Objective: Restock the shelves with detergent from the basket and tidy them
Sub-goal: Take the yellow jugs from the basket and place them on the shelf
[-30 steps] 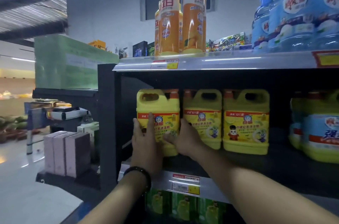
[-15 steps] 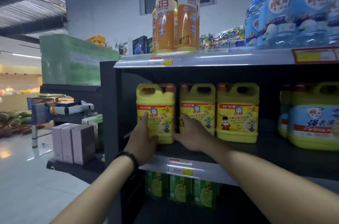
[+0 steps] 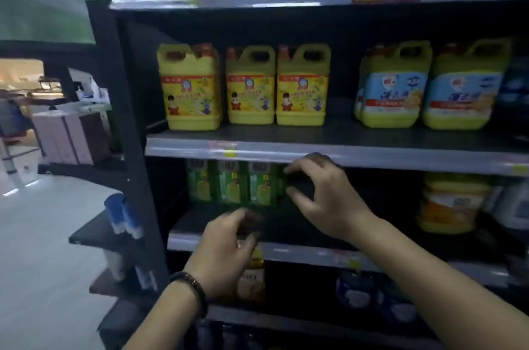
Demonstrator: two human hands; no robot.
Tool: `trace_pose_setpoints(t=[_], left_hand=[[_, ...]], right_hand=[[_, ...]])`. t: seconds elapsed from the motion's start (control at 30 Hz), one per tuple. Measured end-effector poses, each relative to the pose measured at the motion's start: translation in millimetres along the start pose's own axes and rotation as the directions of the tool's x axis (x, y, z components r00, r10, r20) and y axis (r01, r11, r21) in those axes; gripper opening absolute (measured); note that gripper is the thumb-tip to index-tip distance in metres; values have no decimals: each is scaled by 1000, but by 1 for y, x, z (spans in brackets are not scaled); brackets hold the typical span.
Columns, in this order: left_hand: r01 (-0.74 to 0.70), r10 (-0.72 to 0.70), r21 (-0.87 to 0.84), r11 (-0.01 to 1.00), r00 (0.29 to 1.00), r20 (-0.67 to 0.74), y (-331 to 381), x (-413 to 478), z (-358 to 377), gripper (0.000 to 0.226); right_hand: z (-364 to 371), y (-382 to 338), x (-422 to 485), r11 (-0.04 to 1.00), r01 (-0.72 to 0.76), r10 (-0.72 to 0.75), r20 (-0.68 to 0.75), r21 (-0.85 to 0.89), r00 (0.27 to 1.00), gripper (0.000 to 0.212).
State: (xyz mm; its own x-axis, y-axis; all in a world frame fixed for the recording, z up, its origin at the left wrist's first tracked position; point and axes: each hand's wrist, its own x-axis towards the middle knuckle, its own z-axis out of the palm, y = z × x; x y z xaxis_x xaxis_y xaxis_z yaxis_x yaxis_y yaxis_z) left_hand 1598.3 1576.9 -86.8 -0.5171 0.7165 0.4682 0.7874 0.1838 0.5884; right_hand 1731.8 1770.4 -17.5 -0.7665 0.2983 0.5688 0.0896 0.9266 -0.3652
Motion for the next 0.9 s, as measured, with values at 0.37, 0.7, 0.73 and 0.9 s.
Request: trace_pose_setpoints(t=[0.37,0.7,0.73,0.9], left_hand=[[308,-284,36,951,817,501,-47,-160,188,21],[331,-334,153,931,607,721,-62,-214,304,23],[336,-334,150,930,599,727,-65,-218,307,22],[362,-324,121,924,575,751,-70,-221,311,32]], right_hand=[[67,110,-265,703,-682,639,239,205,731,26],[195,163,-421,228,-972,882,411,54,230,33],[207,168,-429,207,-976,876,433,62,213,40],[260,192,-427,134,-988,887,436,74,153,117]])
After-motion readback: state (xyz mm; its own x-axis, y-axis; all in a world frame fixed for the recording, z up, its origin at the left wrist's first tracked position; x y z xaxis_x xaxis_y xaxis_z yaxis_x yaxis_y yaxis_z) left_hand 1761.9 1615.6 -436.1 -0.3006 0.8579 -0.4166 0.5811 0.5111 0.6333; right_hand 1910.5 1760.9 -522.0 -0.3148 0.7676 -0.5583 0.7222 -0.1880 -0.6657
